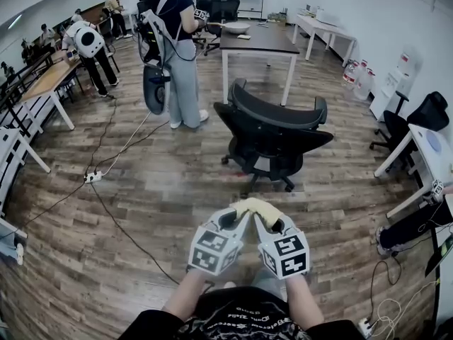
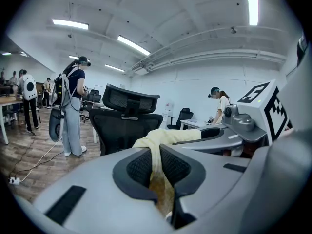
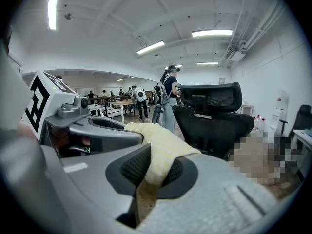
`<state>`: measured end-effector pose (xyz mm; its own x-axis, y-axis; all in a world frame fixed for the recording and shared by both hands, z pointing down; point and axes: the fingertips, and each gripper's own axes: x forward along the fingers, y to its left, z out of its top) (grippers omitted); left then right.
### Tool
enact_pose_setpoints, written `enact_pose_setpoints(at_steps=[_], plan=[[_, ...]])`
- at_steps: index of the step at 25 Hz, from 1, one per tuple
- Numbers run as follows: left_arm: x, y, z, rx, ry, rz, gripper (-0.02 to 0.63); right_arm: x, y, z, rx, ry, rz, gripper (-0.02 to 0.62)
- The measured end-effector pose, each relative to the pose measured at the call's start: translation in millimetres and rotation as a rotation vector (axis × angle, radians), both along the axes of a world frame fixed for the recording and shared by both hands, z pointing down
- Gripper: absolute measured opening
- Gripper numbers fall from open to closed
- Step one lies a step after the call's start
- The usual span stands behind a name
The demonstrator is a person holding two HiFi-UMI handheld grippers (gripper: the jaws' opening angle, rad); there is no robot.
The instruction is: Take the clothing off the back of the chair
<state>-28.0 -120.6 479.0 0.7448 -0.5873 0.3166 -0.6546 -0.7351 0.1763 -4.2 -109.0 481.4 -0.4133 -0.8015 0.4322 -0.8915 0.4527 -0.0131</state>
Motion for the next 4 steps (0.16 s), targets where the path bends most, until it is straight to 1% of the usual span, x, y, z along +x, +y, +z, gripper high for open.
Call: enact_pose_setpoints(at_steps=[4], plan=[[1.5,-3.1,-1.4,0.003,-0.004,0.004,0.032,1.5,-2.9,-1.0,0.003,-0.001,0.001,0.023]])
